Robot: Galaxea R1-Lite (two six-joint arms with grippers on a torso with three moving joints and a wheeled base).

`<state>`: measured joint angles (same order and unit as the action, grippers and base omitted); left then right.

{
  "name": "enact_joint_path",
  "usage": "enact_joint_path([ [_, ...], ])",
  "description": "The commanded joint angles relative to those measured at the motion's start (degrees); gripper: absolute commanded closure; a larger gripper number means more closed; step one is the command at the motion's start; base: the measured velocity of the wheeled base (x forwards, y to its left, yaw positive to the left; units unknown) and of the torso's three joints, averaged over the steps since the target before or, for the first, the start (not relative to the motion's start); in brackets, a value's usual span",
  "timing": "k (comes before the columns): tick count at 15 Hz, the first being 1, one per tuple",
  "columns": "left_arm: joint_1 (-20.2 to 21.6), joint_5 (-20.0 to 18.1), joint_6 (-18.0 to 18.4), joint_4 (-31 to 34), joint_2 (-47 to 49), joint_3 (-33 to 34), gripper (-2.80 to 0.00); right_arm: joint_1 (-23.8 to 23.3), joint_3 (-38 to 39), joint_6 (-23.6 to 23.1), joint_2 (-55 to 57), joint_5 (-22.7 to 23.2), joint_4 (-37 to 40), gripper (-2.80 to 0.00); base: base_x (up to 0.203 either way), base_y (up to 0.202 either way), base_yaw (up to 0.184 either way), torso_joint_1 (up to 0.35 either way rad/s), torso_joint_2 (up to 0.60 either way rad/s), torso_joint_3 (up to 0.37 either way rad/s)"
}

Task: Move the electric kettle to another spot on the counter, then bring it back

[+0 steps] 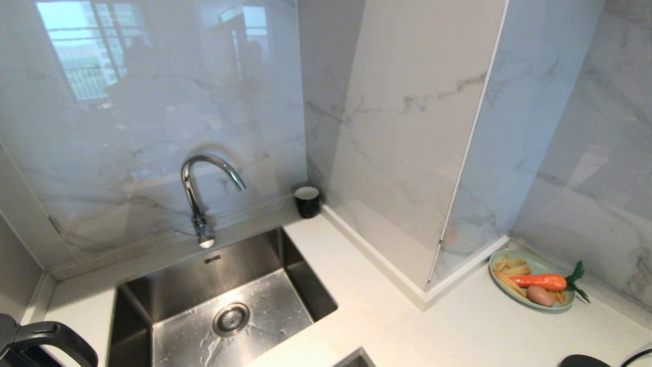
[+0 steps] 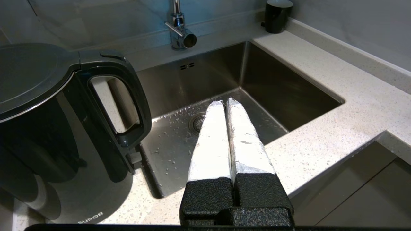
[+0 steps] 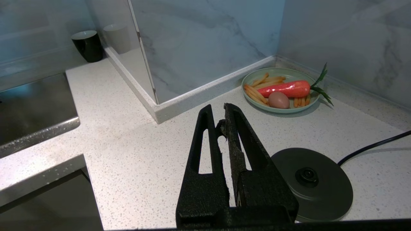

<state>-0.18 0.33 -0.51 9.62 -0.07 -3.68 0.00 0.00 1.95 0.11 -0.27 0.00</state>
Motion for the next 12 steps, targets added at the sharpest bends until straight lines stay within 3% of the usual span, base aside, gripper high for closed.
enact_joint_path([
  [1,0.0,0.02,-0.02,0.05,-0.01,-0.01,0.0,0.0,0.0,-0.02,-0.02,0.0,-0.09,0.0,0.0,0.0,0.0,0.0,0.0,0.0],
  [12,0.0,0.02,-0.02,0.05,-0.01,-0.01,0.0,0.0,0.0,-0.02,-0.02,0.0,-0.04,0.0,0.0,0.0,0.0,0.0,0.0,0.0],
])
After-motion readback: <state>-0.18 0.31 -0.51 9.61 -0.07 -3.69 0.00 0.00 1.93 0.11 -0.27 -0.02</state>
